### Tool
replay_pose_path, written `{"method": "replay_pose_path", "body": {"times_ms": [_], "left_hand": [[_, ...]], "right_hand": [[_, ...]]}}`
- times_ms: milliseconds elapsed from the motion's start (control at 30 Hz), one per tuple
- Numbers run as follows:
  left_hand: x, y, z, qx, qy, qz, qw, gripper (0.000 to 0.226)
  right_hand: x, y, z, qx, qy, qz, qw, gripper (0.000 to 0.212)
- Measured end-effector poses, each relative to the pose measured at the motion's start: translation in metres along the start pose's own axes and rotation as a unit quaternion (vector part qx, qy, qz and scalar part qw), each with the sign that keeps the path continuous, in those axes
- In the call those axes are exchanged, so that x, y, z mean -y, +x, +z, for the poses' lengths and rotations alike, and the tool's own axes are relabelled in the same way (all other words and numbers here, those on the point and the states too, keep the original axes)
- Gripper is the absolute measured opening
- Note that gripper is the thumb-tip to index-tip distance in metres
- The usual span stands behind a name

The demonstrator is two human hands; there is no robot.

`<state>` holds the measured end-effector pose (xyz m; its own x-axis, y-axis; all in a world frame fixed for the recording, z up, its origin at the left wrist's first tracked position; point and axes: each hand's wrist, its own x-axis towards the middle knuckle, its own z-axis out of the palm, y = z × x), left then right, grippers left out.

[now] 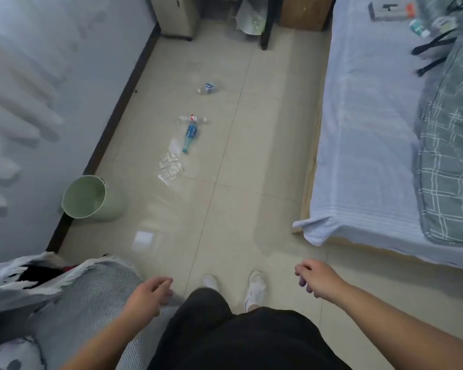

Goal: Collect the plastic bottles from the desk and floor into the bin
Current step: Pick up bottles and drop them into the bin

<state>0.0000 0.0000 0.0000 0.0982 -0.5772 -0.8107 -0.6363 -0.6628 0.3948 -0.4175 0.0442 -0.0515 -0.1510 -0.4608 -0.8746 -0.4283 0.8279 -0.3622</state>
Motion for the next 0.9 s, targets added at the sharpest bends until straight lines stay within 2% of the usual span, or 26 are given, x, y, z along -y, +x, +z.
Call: {"method": "replay_pose_path", "body": {"times_ms": [167, 267, 400, 567, 900], "left_hand": [[0.001, 0.016, -0.017, -0.004, -0.004, -0.032, 0.999, 0.016], [-0.016, 0.039, -0.029, -0.009, -0.034, -0.048, 0.998, 0.016], [-0.059, 0.096, -0.054, -0.014, -0.066, -0.029, 0.997, 0.017], [-0.143, 0.171, -0.104, 0.016, -0.051, 0.019, 0.998, 0.018], [-0.34, 0.263, -0.167, 0.049, -0.011, 0.081, 0.995, 0.018]], "right_hand": [[0.079, 0.033, -0.044, -0.034, 0.0, -0.039, 0.999, 0.02], [0.133, 0.049, -0.068, -0.059, -0.01, -0.063, 0.996, 0.022], [0.197, 0.075, -0.092, -0.087, 0.025, -0.067, 0.994, 0.023], [0.229, 0.091, -0.105, -0.097, 0.029, -0.012, 0.995, 0.023], [0.221, 0.115, -0.133, -0.098, 0.123, 0.127, 0.979, 0.023]]}}
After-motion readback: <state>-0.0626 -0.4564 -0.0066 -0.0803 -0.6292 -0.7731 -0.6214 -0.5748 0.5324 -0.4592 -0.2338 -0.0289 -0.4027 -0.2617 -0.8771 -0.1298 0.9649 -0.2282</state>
